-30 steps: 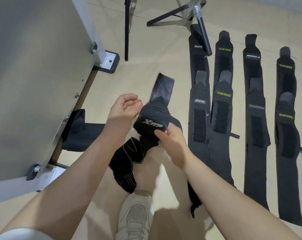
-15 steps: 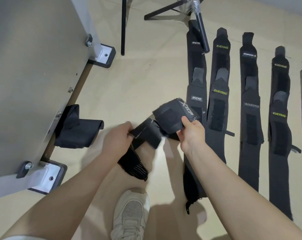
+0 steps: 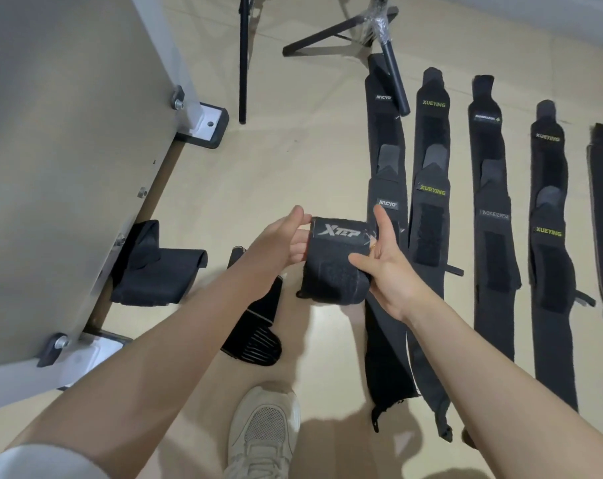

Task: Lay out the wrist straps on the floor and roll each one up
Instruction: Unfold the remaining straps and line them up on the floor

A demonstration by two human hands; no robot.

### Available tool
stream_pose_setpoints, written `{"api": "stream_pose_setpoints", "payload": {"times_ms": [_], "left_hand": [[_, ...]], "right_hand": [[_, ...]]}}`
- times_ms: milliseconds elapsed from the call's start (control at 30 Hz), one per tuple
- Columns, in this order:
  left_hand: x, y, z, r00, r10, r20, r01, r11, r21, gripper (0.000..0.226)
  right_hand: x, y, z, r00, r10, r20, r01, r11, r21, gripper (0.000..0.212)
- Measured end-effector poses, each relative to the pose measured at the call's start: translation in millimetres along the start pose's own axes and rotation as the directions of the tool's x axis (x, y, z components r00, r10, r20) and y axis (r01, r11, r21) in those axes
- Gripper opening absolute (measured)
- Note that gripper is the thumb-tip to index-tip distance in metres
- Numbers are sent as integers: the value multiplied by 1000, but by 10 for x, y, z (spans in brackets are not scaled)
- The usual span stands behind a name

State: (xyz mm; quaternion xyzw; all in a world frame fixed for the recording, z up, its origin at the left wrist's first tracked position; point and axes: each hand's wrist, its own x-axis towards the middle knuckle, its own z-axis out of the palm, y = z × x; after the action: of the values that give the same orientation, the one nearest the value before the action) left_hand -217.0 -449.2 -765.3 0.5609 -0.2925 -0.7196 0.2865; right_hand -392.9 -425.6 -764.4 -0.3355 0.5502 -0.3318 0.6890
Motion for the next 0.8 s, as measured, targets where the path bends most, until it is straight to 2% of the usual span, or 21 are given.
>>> {"api": "stream_pose_setpoints", "payload": {"times_ms": [133, 300, 367, 467, 500, 600, 633, 733, 800], "left_hand": [[-4, 34, 177, 998, 59, -5, -59, 995, -81, 39], [-67, 151, 398, 992, 93, 83, -78, 983, -167, 40], [-86, 229, 479, 986, 117, 118, -97, 983, -158, 42], [-79, 290, 589, 972, 159, 174, -153, 987, -47, 51], [-83, 304, 624, 966, 170, 196, -177, 984, 17, 55], [-114, 335, 796, 934, 198, 297, -263, 944, 199, 60], [-127, 356, 875, 925, 201, 322, -280, 935, 220, 60], [-121, 469, 1092, 922, 186, 341, -250, 956, 154, 62], [-107, 486, 1198, 921, 139, 364, -171, 984, 57, 56]], "right_hand": [[-79, -34, -93, 999, 42, 34, -42, 999, 16, 95], [-180, -108, -264, 995, 82, 65, -91, 985, 147, 87], [-246, -155, -332, 992, 82, 96, -101, 972, 214, 79], [-346, -211, -398, 984, 99, 145, -135, 955, 266, 51], [-364, -235, -407, 984, 122, 129, -153, 953, 262, 41], [-337, -347, -492, 974, 223, -33, -199, 922, 332, 39], [-340, -422, -537, 969, 244, -49, -211, 910, 357, 37], [-419, -620, -748, 974, 228, -15, -204, 900, 386, 32], [-502, -689, -952, 988, 147, -42, -116, 898, 425, 32]]}}
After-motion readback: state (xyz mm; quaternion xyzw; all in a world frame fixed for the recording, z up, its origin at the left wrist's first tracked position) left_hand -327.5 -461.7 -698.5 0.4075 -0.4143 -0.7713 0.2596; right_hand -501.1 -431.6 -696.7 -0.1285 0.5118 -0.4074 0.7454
